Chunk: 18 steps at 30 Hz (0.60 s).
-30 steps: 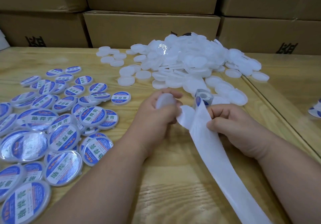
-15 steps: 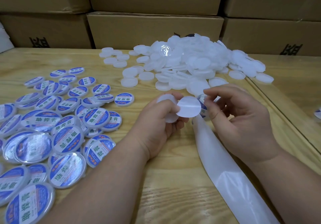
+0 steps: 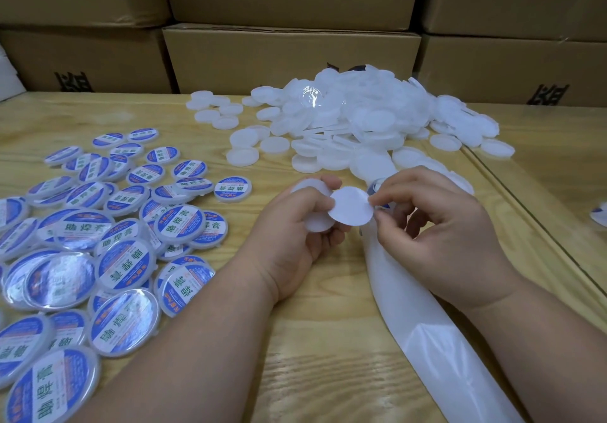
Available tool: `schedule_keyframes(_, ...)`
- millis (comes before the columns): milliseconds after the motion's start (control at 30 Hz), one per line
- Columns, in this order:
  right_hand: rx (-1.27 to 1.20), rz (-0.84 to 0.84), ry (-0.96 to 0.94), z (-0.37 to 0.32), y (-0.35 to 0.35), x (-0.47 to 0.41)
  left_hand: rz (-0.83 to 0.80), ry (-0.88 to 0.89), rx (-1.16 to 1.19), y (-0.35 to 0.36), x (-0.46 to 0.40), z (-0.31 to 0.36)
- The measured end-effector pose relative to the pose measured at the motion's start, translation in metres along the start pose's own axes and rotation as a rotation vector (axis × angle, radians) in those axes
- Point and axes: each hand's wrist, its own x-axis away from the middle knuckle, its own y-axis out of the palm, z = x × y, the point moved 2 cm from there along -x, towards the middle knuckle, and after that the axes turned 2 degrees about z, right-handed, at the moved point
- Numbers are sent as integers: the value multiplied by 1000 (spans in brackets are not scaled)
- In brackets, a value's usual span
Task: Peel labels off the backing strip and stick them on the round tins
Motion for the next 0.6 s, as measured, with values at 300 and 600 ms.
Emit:
schedule_keyframes(300,-13,21,13,-1,1,-1,-3,9,21,0,0,0)
schedule_keyframes(600,-36,103,83,-5,4,-1,-119,107,-69,5,8,6)
